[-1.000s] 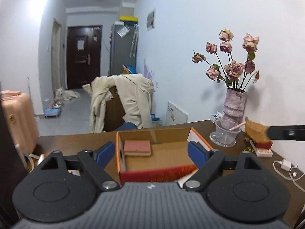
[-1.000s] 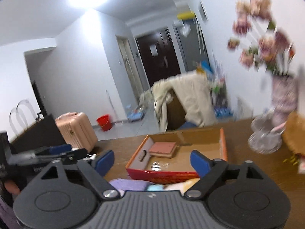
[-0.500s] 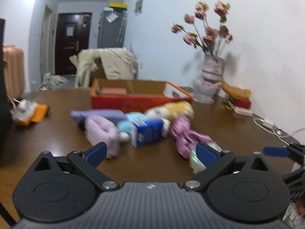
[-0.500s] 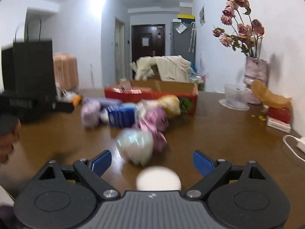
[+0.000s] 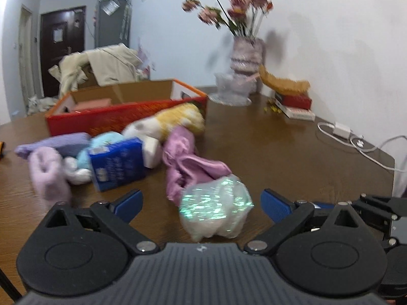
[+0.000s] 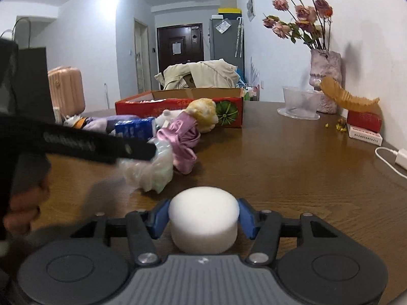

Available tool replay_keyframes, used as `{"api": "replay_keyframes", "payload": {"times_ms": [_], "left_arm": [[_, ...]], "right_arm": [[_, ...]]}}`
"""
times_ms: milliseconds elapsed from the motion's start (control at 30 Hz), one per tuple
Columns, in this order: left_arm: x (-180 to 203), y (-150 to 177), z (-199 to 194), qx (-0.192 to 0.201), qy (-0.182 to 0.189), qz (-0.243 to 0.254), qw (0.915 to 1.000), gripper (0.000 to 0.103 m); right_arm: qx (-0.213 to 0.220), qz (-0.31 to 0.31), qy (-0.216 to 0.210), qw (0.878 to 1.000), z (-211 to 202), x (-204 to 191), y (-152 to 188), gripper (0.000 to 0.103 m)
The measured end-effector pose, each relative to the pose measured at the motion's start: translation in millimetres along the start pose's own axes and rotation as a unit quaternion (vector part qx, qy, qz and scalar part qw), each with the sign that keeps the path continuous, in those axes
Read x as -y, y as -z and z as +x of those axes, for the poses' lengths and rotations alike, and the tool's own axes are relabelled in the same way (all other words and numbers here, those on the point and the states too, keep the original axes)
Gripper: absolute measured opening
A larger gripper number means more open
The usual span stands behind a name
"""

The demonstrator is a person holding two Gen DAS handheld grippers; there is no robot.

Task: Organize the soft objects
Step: 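Grasp the iridescent plastic bag with left gripper while right grasps white sponge, then lower the bag and white sponge into the box and open both grippers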

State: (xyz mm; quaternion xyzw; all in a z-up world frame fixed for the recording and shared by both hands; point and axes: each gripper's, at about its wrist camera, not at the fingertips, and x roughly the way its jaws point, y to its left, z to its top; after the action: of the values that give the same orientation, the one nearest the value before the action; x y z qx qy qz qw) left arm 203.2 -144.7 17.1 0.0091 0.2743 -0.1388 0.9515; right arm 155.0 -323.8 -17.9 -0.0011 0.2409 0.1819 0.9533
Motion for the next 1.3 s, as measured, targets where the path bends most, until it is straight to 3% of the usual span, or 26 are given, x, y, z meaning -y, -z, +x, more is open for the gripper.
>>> {"api": "replay_keyframes", "payload": {"times_ms": [100,167,367,467,600,700,833,1000,1100,1200,1300], "left_arm": [[4.9,-0.2,15.5,-0.028,0.017,0.002,0.9995,0.072],[3.5,-0.4,24.0,-0.054,0.023,0.004,0.9983,0.046],[-0.1,-3.2,3.4,-0.047,0.064,0.008,0.9969,0.043],[-6.2,-12.5,-13.0,-0.034,0.103,0.008,0.9941,0.043],[-36.7,-35.9,-24.4,-0.016,0.126,-0.032,0.9914,0.043],[-68.8,-57.0,-24.4,0.004,0.105,-0.058,0.9928,0.043],[-108.5,-95.2,-6.5,0.023,0.044,-0.050,0.9975,0.044],[-146.8,-162.7,43.8,0.045,0.005,-0.024,0.9987,0.044],[-169.7,-198.2,93.3,0.022,-0.037,-0.016,0.9990,0.044],[-196.5,-208.8,132.6,-0.013,-0.073,-0.027,0.9969,0.044],[-224.2,-205.1,164.0,-0.048,-0.083,-0.046,0.9943,0.046]], "right_arm": [[-0.001,0.007,-0.001,1.000,4.0,8.6,-4.8,0.056],[-0.001,0.008,0.000,1.000,6.3,12.2,-8.1,0.056],[0.006,0.017,-0.021,1.000,11.4,18.3,-20.2,0.055],[0.020,0.023,-0.043,0.999,13.2,19.1,-29.7,0.055],[0.046,0.051,-0.079,0.995,16.6,25.8,-51.5,0.055],[0.064,0.049,-0.095,0.992,26.9,29.0,-75.5,0.056],[0.081,0.035,-0.095,0.992,57.2,35.8,-124.1,0.056],[0.076,0.015,-0.067,0.995,133.2,49.0,-203.0,0.056],[0.038,0.013,-0.045,0.998,197.1,51.2,-246.7,0.056],[-0.004,0.044,-0.070,0.997,257.8,45.7,-274.6,0.056],[-0.046,0.039,-0.099,0.993,310.2,19.5,-285.7,0.057]]}}
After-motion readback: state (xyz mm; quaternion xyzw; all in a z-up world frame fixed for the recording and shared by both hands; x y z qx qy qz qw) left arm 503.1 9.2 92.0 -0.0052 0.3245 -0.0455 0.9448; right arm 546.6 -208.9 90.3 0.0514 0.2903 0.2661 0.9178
